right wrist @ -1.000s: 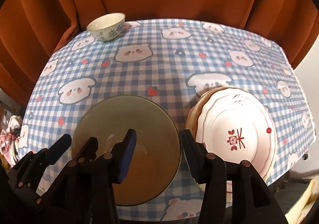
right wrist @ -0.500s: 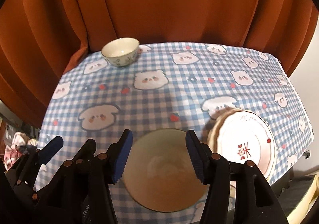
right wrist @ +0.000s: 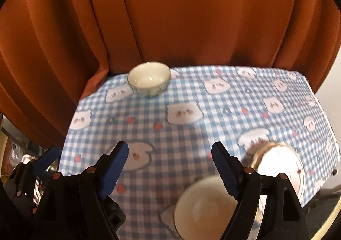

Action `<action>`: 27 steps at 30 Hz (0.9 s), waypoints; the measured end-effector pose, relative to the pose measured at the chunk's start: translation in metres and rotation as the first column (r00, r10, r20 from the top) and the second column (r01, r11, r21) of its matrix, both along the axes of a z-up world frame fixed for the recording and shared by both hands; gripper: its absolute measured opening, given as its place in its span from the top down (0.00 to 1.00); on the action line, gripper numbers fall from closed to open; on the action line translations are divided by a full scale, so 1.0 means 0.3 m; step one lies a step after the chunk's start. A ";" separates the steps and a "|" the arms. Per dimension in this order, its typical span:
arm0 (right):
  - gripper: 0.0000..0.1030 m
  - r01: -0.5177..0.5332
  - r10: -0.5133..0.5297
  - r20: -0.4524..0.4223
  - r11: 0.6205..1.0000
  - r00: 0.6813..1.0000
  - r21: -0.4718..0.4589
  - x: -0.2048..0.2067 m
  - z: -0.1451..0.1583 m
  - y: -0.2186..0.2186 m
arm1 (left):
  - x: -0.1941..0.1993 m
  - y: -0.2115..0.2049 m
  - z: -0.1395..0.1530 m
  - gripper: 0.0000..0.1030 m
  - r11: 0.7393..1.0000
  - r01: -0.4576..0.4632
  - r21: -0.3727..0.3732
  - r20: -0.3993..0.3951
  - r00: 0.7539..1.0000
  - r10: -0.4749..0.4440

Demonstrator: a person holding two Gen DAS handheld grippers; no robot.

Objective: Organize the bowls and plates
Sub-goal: 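Move the left gripper to the cream bowl by the curtain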

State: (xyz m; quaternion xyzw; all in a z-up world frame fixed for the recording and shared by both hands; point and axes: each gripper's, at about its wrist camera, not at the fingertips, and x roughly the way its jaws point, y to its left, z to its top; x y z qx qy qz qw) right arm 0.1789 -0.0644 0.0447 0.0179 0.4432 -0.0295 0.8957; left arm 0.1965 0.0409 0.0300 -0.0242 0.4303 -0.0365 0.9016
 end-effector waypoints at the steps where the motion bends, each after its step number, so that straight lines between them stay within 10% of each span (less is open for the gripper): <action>1: 0.19 -0.006 0.006 0.007 1.000 1.000 0.002 0.018 0.005 0.003 | 0.023 0.003 0.005 0.12 1.000 -0.009 0.000 0.007 1.000 0.009; 20: 0.19 -0.102 0.097 0.062 0.991 0.993 0.084 0.465 -0.037 -0.036 | 0.414 -0.069 -0.028 0.14 0.990 -0.135 0.038 0.030 0.991 0.134; 27: 0.25 -0.093 0.090 0.045 0.991 0.995 0.091 0.629 -0.120 -0.078 | 0.563 -0.128 -0.112 0.31 0.988 -0.149 0.042 -0.003 0.989 0.149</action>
